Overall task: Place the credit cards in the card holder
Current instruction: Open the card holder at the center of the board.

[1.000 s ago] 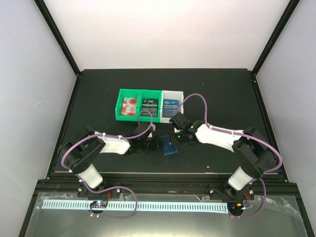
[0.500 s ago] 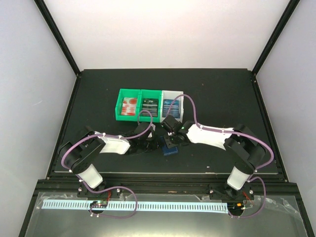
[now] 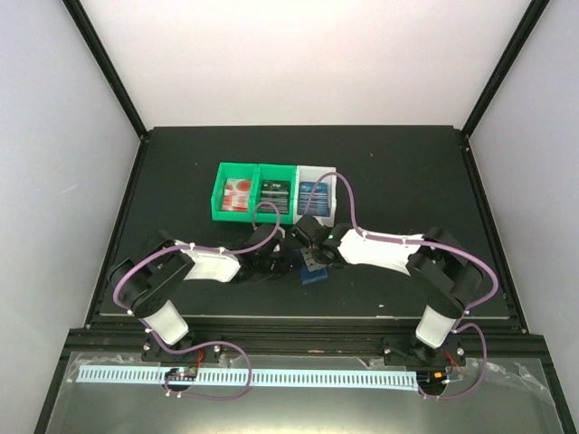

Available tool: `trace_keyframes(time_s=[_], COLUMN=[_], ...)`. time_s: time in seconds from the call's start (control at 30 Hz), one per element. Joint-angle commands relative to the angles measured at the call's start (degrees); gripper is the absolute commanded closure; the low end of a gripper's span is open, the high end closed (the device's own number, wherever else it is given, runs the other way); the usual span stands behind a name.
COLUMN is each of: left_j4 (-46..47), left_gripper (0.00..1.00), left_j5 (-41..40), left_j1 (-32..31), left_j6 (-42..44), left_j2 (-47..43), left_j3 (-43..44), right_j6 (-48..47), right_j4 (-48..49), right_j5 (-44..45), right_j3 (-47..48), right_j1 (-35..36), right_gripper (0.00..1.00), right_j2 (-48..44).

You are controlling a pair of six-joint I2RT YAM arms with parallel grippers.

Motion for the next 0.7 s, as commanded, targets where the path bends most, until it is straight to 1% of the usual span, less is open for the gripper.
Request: trace_keyframes(time_s=[0.0,0.03,0.13,0.23,0.3,0.37,0.47,0.57,0.67], left_j4=[-11.14,-11.37,-11.43,-10.54,-9.79,-9.69,-10.43,-11.34,-11.5], left_gripper=[0.9,0.9,0.9,0.89,0.87,0.84,0.8,0.78,0.77], left_j5=[-4.88,-5.11,-5.23,-4.59,-4.0,-3.93,-4.06,-4.11,-4.01], left_j1=[-0.24,-0.24,-0.24,-0.26,-0.24,-0.24,-0.28,-0.24,-0.26], left_j6=[-0.77,-0.76,-0.64,-0.06,0.76,1.54,2.84,3.81,4.38], left_j2=[2.2,2.22,2.28,2.3,2.05,1.5,0.86,0.79,0.95], left_j3=[-0.99,-1.0,-1.01,-0.95,-0.87,-0.7,-0.11,0.52,0.75], right_j6=[3.32,3.78,4.75,4.89,4.49,3.78,1.75,0.7,0.57], right_j4=[-5.72,-6.08,-7.29,-8.58,-8.32,-7.24,-2.95,-0.65,0.87], right_j5=[11.73,12.61,14.93,15.86,14.66,11.98,3.66,-2.74,-5.41], right_j3=[-1.33,-1.53,-1.99,-2.07,-2.14,-2.37,-3.74,-4.2,-4.53], right_j1=[-0.56,-0.55,-0.63,-0.71,-1.11,-1.79,-3.96,-5.76,-6.37], right_gripper=[0.68,0.69,0.77,0.78,0.77,0.74,0.69,0.68,0.68], right_j2=[-2.79,-3.08,-3.64,-4.15,-5.36,-7.06,-8.48,-7.5,-6.29])
